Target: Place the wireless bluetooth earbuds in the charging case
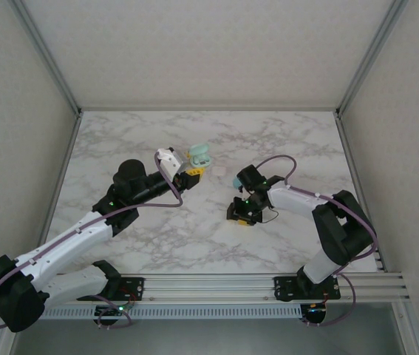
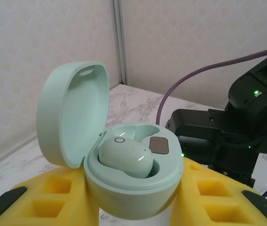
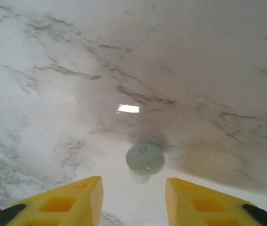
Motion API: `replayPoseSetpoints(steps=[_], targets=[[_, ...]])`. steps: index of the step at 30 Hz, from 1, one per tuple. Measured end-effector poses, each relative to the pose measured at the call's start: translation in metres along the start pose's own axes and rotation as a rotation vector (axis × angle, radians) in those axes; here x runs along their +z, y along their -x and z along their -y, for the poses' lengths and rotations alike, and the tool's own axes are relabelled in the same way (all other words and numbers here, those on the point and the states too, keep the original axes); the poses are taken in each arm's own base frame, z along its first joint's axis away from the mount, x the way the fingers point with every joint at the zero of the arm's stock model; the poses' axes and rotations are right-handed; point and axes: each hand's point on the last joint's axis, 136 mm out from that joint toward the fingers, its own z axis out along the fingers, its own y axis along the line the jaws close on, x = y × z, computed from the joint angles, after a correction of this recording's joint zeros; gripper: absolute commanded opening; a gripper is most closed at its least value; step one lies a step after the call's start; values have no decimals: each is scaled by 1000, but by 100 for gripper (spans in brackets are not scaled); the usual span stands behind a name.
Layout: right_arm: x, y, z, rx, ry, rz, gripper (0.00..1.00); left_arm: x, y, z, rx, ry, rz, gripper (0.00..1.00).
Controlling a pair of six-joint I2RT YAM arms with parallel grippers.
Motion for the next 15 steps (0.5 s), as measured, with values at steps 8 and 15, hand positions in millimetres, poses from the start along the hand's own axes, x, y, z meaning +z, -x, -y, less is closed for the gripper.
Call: replayPoseSetpoints(steps=[8,15], targets=[[-6,8,-3,-4,-16,29,41,0,0,0,0,0,0,21],[-8,10,1,20,-61,50,39,0,0,0,0,0,0,21]])
